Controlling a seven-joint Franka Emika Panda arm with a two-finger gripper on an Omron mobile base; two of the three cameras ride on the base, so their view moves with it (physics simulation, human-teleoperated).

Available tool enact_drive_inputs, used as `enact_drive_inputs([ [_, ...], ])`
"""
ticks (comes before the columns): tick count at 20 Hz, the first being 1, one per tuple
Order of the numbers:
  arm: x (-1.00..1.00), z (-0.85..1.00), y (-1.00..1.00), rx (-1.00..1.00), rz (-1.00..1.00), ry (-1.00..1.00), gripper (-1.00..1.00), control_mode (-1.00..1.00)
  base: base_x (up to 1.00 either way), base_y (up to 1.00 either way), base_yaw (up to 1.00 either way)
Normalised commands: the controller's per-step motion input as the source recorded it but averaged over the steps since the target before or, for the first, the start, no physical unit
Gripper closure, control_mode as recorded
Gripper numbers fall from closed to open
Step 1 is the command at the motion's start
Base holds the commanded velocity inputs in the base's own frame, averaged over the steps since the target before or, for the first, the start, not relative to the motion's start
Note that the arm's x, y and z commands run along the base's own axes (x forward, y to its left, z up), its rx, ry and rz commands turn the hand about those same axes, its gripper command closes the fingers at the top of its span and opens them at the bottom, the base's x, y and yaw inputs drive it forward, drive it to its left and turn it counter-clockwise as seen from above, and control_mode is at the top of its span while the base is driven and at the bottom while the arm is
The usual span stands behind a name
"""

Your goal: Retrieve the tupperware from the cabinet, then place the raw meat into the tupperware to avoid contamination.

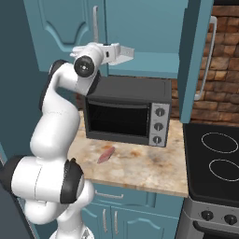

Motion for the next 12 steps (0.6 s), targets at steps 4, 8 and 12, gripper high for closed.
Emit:
enact_drive_inputs([
  [4, -0.36, 0.03, 0.00, -0.01, -0.01, 0.15, 1.00, -1.00, 0.00, 0.00, 0.00],
  [8, -0.48, 0.01, 0.01, -0.01, -0.02, 0.14, 1.00, -1.00, 0.00, 0.00, 0.00],
  [12, -0.55, 0.00, 0.06, -0.02, -0.03, 0.16, 1.00, -1.00, 0.00, 0.00, 0.00],
])
